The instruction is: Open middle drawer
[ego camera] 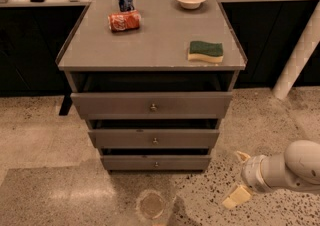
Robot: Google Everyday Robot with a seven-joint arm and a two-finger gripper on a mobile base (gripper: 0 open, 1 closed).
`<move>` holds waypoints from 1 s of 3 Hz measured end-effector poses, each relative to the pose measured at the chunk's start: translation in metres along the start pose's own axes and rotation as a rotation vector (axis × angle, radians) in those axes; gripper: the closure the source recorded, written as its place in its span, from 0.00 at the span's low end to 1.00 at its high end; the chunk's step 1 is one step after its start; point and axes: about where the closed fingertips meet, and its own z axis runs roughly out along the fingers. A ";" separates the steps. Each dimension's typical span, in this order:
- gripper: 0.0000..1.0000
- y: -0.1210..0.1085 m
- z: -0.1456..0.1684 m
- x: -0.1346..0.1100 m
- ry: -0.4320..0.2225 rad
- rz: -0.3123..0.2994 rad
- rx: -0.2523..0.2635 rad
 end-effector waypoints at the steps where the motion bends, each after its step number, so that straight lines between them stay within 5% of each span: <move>1: 0.00 -0.023 0.011 0.005 0.001 0.013 0.025; 3: 0.00 -0.097 0.060 0.014 -0.125 0.035 -0.035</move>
Offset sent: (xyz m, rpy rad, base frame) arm 0.1447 -0.0542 -0.0512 0.1359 -0.0821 -0.0689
